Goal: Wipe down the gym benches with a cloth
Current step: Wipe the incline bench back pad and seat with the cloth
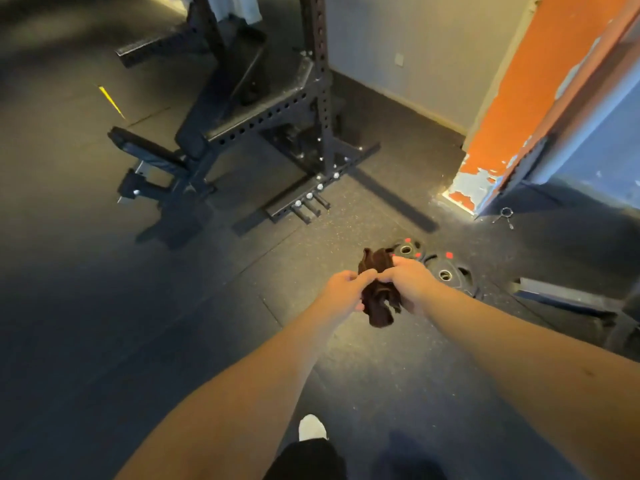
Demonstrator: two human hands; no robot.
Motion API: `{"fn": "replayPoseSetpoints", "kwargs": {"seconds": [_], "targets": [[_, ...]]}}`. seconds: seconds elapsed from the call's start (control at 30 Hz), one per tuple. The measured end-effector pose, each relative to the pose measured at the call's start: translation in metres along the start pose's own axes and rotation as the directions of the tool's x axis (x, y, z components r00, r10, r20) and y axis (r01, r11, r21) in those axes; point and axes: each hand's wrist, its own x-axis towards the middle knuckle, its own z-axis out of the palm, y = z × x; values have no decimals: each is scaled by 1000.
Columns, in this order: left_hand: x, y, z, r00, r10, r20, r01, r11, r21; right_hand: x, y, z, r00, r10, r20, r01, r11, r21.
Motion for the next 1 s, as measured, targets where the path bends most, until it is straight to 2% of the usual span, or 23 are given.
{"fn": "replayPoseSetpoints", "kwargs": {"seconds": [0.1,0.23,0.33,0.47,0.6,0.7,0.83,1.0], "targets": [[18,2,-74,996,48,-80,-43,997,57,21,-24,71,999,-7,40,8,999,-35],[43,8,-169,975,25,-223,-2,995,102,47,-60,154,997,-42,63,55,972,-228],[56,20,-226,965,9,-261,25,991,128,71,-89,201,994,-53,92,81,937,-340],[68,44,-277,975,-11,-221,21,999,46,107,-126,256,979,-21,200,92,930,-356],[95,66,-336,962,17,-272,15,993,115,149,-166,309,961,7,278,93,933,-347],[124,83,-386,942,-37,-335,58,997,52,174,-194,339,954,72,291,38,934,-356],[160,94,-459,902,-122,-415,101,992,-73,212,-234,387,916,189,353,-102,963,-251],[187,78,-553,902,-164,-400,119,984,-136,246,-269,477,921,126,368,-9,953,-303]]}}
